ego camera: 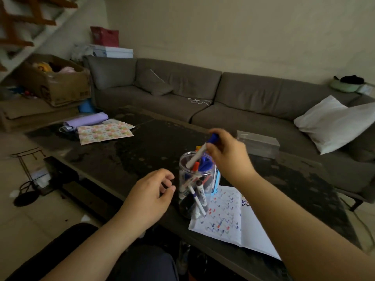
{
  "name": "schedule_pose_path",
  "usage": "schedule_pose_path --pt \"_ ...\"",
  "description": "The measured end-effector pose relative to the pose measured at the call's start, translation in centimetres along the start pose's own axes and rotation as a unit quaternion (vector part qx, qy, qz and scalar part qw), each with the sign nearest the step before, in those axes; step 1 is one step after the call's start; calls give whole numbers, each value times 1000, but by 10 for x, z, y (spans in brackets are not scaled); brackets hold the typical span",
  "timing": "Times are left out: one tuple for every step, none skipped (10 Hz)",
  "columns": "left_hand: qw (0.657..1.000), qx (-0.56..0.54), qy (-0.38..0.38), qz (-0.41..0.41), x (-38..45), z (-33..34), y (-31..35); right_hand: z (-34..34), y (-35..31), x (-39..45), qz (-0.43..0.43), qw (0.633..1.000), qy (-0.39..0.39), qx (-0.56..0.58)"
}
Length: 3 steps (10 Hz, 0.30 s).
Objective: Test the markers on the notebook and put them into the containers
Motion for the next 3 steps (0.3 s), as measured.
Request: schedule_pose_path --pt "1000 -6 0 -7 -4 -7 -7 22 9 4 22 995 -63 -68" --pt "1000 -2 1 -17 -4 -11 -13 38 16 7 30 974 -124 -186" --pt "1000 -5 -1 -27 -4 -12 -12 41 17 3 49 950 -178 -253"
Point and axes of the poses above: each hand's wrist, its own x-axis towards the middle knuckle, its own z-axis out of the palm, y = z × x, the point moved 3 cm from there along x, towards the middle knuckle, and after that the axes turned 1 degree about -x, right-handed, at the moved point
